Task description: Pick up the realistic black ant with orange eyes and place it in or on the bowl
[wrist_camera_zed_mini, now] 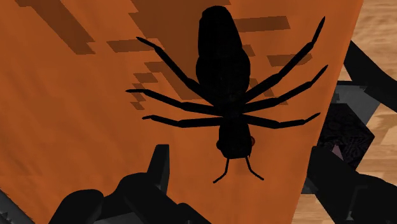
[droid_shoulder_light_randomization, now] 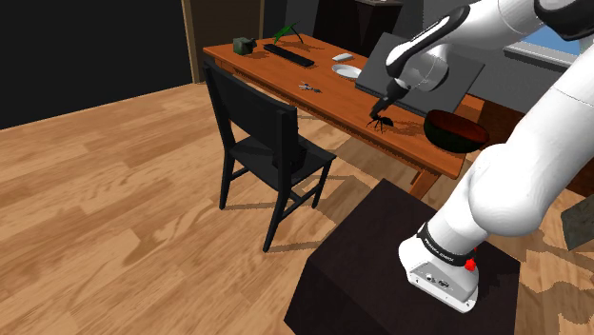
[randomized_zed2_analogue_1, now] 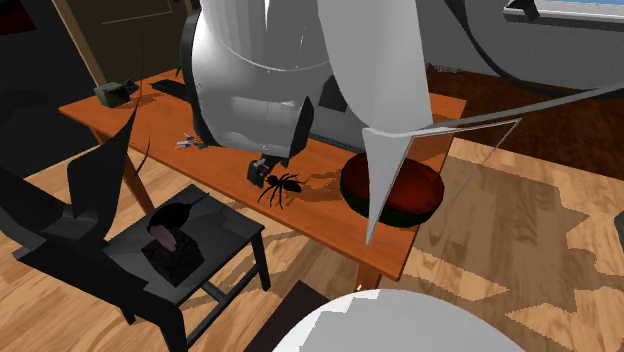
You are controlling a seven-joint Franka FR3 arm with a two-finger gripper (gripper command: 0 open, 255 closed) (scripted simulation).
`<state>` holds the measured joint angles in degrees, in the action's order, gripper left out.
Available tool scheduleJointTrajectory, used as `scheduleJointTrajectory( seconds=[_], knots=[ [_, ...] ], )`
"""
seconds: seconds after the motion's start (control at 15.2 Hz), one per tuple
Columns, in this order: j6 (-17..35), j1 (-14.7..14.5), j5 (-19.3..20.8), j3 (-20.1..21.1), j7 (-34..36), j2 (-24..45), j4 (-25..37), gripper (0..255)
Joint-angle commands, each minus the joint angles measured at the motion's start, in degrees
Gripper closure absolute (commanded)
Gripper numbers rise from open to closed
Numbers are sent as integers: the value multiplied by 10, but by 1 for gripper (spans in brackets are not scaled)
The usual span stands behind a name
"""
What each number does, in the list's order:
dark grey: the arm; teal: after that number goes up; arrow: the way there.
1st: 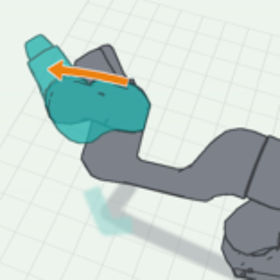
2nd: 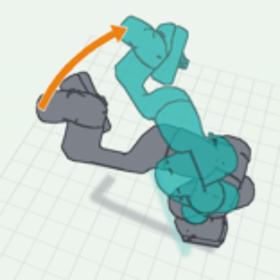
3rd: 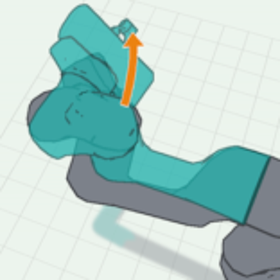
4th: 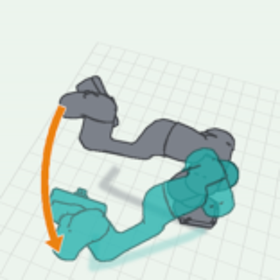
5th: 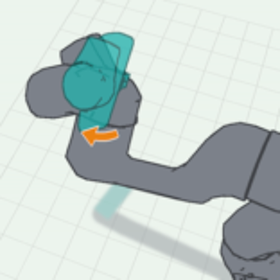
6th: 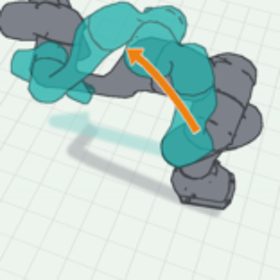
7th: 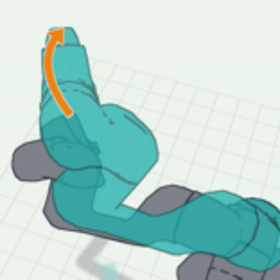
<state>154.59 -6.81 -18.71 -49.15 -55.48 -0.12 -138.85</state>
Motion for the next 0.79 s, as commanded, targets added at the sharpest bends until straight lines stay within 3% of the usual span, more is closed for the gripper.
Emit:
scheduleJointTrajectory(
  seconds=[0.0, 0.4, 0.46, 0.73],
  knots=[
    [3, -1, -18, 1, -13, 9, 2, 0],
    [3, -1, -18, 1, -12, 9, 2, 0],
    [3, -1, -18, 1, -12, 9, 2, 255],
    [3, -1, -18, 1, -12, 9, 2, 255]
  ],
)
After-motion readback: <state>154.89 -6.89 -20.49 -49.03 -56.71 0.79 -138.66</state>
